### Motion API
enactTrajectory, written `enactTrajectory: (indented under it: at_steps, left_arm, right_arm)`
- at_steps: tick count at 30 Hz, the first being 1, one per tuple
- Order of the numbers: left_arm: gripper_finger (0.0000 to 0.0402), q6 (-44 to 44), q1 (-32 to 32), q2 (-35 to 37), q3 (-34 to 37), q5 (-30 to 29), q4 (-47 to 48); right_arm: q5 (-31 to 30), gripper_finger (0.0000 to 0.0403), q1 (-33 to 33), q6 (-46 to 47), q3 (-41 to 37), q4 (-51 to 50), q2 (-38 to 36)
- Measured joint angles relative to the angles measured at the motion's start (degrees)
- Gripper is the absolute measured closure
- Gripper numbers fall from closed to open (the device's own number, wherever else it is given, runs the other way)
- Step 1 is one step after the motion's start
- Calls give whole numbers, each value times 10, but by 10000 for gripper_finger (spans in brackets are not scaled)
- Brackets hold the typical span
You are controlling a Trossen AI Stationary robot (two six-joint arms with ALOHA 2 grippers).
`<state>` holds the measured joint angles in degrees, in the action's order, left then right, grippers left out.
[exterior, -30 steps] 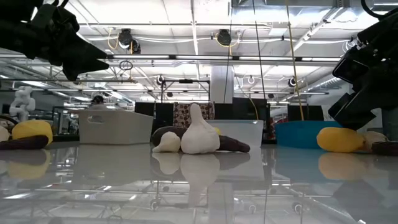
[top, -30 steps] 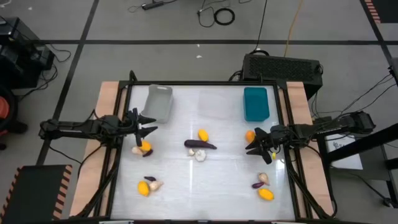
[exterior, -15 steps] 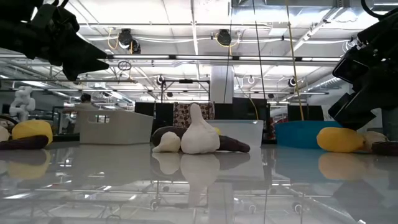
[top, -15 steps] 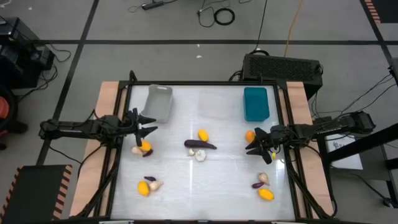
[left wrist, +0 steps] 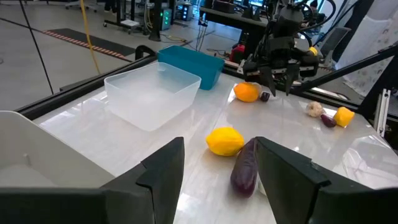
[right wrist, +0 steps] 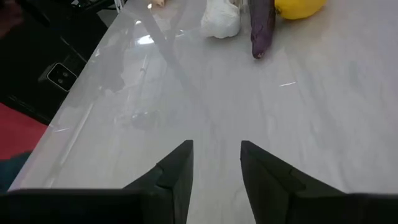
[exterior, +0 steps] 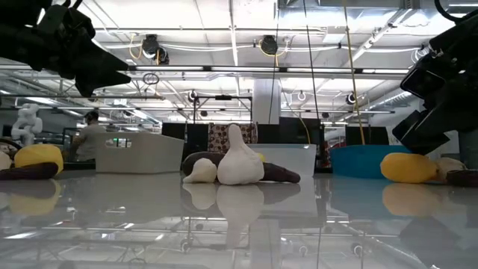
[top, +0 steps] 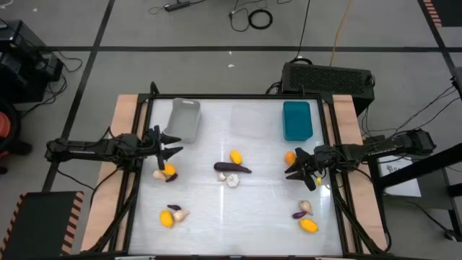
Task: Sort produce into baskets
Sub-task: Put the garlic into the gray bin
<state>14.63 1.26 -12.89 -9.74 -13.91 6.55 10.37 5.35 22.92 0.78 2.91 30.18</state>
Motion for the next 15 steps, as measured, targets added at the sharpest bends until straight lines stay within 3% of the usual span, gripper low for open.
enactTrajectory:
  at_steps: [7, 11, 15]
  left_arm:
    - [201, 0, 0, 0, 0, 0, 0]
    - [201, 1, 0, 0, 0, -10, -30]
    - [201, 1, 0, 0, 0, -12, -81]
  right_arm:
    - [0, 277, 0, -27, 0, 22, 0]
    - [0, 277, 0, 15, 0, 87, 0]
    - [-50, 277, 0, -47, 0, 212, 5]
